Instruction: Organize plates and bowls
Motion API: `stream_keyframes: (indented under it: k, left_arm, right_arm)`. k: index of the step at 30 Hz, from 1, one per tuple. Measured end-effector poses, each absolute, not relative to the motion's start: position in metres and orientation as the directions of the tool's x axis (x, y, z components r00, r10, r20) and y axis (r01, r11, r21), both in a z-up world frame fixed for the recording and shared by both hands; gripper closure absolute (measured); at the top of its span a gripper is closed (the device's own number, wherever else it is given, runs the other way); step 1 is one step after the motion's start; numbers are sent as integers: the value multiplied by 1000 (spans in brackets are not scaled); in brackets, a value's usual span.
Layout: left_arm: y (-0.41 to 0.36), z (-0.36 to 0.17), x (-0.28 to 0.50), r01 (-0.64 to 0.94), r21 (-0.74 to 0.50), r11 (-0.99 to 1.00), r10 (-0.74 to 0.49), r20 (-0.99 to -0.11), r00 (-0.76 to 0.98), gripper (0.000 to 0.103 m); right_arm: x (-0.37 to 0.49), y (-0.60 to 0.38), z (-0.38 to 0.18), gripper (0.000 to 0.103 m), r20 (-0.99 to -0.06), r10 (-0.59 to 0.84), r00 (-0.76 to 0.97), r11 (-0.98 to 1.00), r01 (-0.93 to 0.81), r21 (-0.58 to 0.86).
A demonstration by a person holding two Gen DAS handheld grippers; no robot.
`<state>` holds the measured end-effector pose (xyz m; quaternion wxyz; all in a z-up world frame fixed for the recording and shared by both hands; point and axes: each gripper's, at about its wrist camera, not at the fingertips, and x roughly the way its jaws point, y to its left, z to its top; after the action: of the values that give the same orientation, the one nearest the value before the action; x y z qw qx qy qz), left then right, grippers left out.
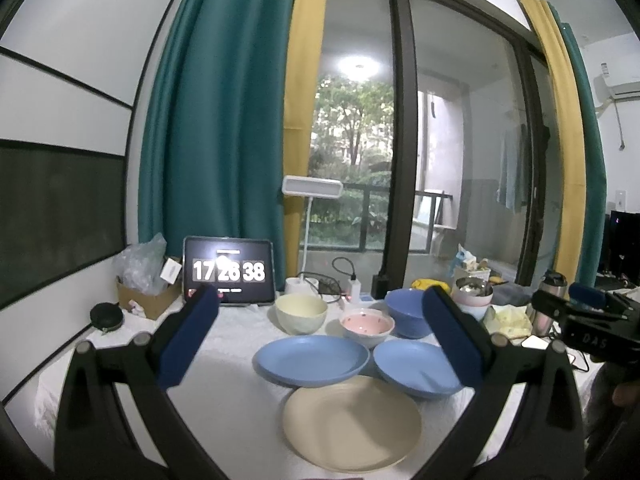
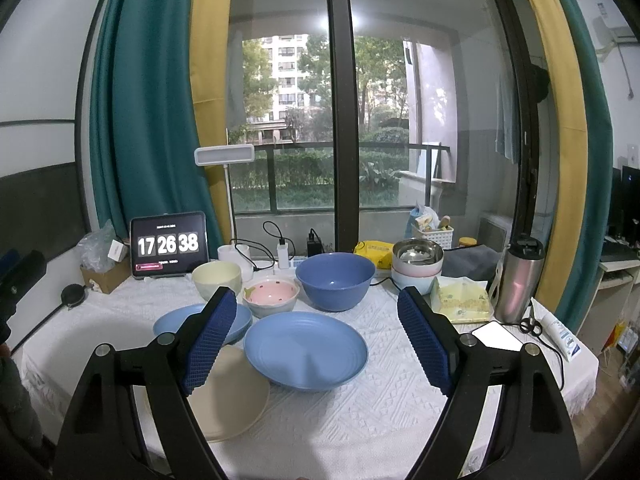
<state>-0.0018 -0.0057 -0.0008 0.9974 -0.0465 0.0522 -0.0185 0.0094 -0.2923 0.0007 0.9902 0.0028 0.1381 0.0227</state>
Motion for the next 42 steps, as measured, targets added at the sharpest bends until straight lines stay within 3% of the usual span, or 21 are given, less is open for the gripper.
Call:
stream_keyframes:
  k: [30,42]
  left_arm:
    - [-6,5,1,32,-105,994,-49,-159,986,1]
    - [-17,-12,41,20,-81,996,-40,-248,968,1]
  right_arm:
    - [13,-295,-6,17,-299,52,953,999,-52,10]
    - [51,-305,-26,17,-368,27,929,1000,-19,25]
